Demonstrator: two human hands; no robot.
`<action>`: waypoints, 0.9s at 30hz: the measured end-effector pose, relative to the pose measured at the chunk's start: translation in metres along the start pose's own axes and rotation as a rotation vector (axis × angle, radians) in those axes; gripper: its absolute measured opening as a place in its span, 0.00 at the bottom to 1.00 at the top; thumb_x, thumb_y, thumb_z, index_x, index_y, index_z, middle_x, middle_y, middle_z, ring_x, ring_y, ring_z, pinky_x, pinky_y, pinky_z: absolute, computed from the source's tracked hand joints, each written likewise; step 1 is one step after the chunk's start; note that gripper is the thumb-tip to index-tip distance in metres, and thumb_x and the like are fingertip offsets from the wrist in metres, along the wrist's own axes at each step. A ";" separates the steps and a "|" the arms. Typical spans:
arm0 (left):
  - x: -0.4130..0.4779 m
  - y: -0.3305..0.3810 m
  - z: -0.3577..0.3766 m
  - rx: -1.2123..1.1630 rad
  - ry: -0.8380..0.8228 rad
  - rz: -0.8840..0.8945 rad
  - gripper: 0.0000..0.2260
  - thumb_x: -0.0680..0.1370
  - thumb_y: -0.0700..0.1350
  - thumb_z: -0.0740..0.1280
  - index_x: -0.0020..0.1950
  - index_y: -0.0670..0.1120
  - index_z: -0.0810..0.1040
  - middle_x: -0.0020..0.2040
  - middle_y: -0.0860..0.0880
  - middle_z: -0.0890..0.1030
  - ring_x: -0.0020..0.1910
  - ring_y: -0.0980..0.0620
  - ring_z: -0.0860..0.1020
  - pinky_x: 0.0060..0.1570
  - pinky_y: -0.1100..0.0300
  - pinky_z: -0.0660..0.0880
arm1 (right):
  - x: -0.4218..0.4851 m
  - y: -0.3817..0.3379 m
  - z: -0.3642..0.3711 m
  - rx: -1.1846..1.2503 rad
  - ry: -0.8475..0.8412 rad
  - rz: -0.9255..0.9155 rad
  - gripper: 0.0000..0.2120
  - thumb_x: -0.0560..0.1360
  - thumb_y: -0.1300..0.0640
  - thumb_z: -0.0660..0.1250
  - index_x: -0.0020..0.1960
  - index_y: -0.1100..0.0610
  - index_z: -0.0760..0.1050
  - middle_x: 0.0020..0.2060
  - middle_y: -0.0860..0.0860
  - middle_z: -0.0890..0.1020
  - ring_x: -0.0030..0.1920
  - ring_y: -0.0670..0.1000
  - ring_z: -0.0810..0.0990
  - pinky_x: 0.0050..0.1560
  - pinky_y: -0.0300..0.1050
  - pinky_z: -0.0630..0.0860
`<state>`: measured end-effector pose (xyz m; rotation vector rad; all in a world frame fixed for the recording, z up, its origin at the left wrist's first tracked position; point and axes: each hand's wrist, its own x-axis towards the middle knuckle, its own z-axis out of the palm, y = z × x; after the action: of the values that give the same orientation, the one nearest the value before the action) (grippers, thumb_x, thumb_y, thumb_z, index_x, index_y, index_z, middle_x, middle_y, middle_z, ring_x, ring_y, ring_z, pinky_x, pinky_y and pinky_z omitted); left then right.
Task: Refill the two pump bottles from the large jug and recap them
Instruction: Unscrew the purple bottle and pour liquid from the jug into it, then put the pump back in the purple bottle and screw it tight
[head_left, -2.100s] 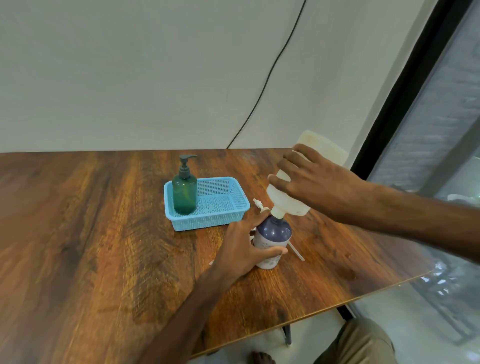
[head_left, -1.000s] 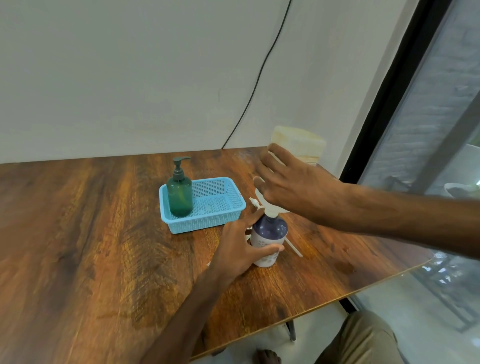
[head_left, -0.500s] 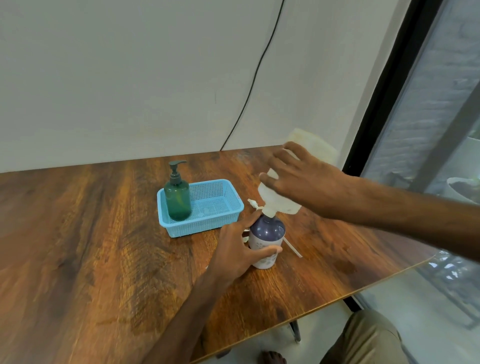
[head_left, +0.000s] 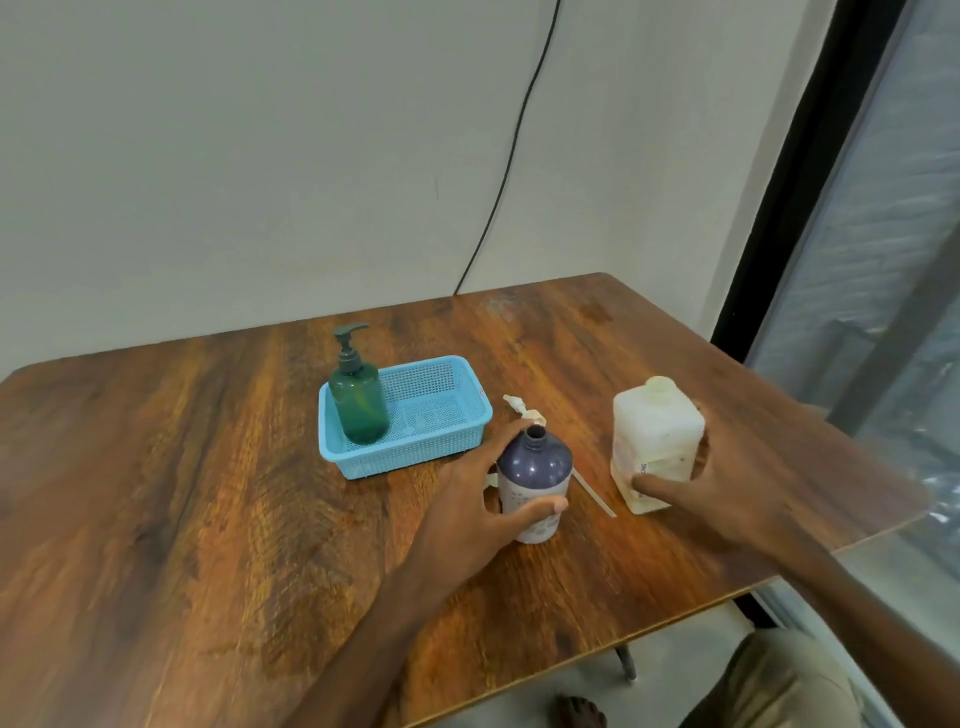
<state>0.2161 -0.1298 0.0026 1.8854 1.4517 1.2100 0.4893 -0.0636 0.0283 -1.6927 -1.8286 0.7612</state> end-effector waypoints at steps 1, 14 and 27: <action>-0.001 0.000 0.001 0.004 -0.013 -0.019 0.37 0.71 0.64 0.76 0.76 0.68 0.63 0.67 0.79 0.69 0.69 0.71 0.70 0.64 0.71 0.73 | 0.001 0.002 0.004 0.029 0.013 0.021 0.54 0.60 0.37 0.81 0.78 0.47 0.56 0.73 0.48 0.71 0.70 0.54 0.73 0.70 0.57 0.72; -0.001 -0.046 -0.011 0.461 0.010 -0.256 0.14 0.81 0.58 0.66 0.65 0.55 0.78 0.58 0.59 0.81 0.55 0.60 0.79 0.55 0.55 0.81 | -0.021 0.015 0.017 0.433 0.074 0.006 0.52 0.60 0.45 0.82 0.76 0.43 0.58 0.76 0.44 0.68 0.73 0.48 0.71 0.68 0.53 0.72; 0.010 -0.030 -0.022 0.484 0.137 -0.244 0.05 0.77 0.50 0.74 0.42 0.52 0.83 0.34 0.58 0.82 0.34 0.58 0.79 0.31 0.61 0.71 | -0.092 -0.006 0.053 0.380 0.535 -0.275 0.25 0.70 0.67 0.75 0.62 0.49 0.76 0.68 0.41 0.74 0.70 0.45 0.72 0.64 0.57 0.77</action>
<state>0.1824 -0.1140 -0.0067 1.8636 2.1318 0.9444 0.4545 -0.1581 -0.0048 -1.2172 -1.3958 0.4448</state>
